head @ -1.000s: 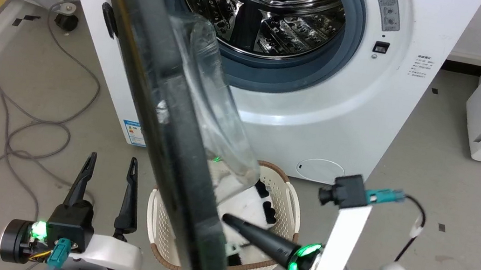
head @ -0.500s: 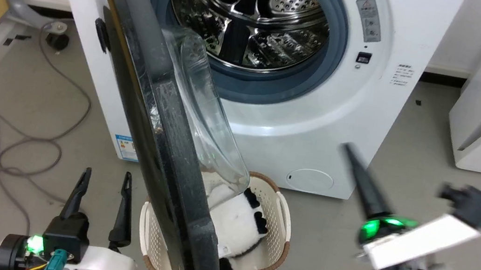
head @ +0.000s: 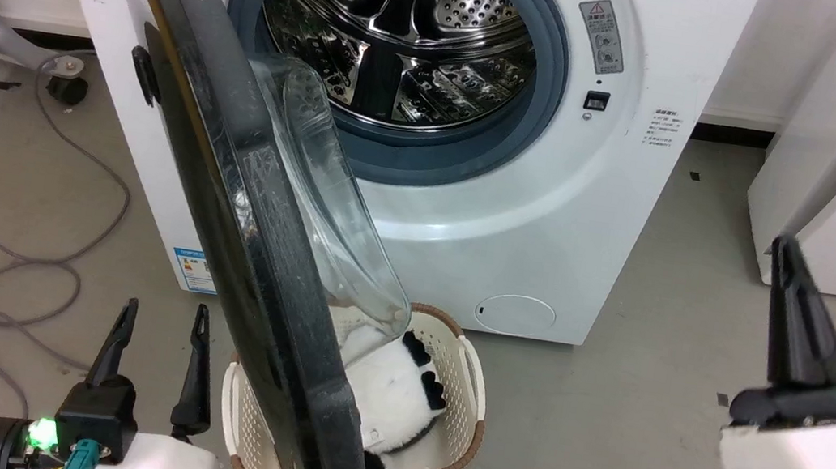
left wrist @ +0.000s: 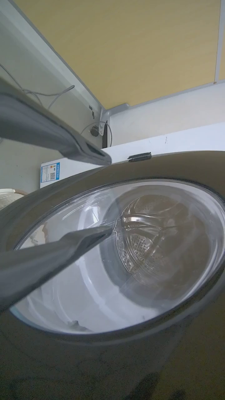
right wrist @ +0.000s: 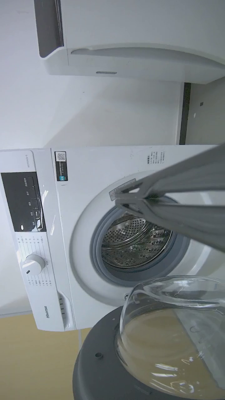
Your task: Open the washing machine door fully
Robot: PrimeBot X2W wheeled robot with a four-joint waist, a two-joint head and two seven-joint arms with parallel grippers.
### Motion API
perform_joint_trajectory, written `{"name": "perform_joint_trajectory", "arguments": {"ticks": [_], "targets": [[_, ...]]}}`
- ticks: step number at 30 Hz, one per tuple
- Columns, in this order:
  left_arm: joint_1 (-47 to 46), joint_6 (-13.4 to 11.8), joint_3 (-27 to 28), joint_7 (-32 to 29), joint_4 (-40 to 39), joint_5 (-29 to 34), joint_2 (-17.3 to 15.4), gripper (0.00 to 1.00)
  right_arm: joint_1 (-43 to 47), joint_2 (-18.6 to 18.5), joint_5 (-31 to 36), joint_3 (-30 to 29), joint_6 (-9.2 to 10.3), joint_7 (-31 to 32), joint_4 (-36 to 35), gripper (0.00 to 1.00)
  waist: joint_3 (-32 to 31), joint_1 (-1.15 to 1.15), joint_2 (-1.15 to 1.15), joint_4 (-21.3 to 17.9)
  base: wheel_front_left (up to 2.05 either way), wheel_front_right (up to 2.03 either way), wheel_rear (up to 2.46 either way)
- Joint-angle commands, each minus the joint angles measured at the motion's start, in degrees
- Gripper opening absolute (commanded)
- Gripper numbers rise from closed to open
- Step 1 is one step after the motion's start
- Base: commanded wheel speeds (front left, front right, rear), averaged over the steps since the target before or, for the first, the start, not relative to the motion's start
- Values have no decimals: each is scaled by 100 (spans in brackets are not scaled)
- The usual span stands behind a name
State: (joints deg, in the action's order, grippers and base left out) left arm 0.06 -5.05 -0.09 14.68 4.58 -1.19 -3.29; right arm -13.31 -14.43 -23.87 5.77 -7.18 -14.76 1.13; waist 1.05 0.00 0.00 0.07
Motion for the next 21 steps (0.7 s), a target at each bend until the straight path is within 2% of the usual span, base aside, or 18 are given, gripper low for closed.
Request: {"name": "perform_joint_trajectory", "arguments": {"ticks": [1,5,9,15,21], "targets": [[82,-18,19,32,-19,-13,-35,100,174,120,198,-57,-31,-22,-67,0,-7,0,0,-2,0,0,0],[108,-9,23,32,-23,-12,-32,100,554,329,938,-204,-31,-23,-138,0,-29,0,0,1,0,0,0],[110,0,2,32,-19,-12,-25,100,929,505,1399,-427,-31,-23,-75,0,-45,0,0,42,0,0,0],[136,-6,-14,32,-18,-13,-15,100,1472,857,1728,-851,-31,-23,15,0,-82,0,0,85,0,0,0],[161,2,-13,32,8,-16,-9,100,1801,1050,1941,-1007,-31,-23,154,0,-105,0,0,77,0,0,0]]}}
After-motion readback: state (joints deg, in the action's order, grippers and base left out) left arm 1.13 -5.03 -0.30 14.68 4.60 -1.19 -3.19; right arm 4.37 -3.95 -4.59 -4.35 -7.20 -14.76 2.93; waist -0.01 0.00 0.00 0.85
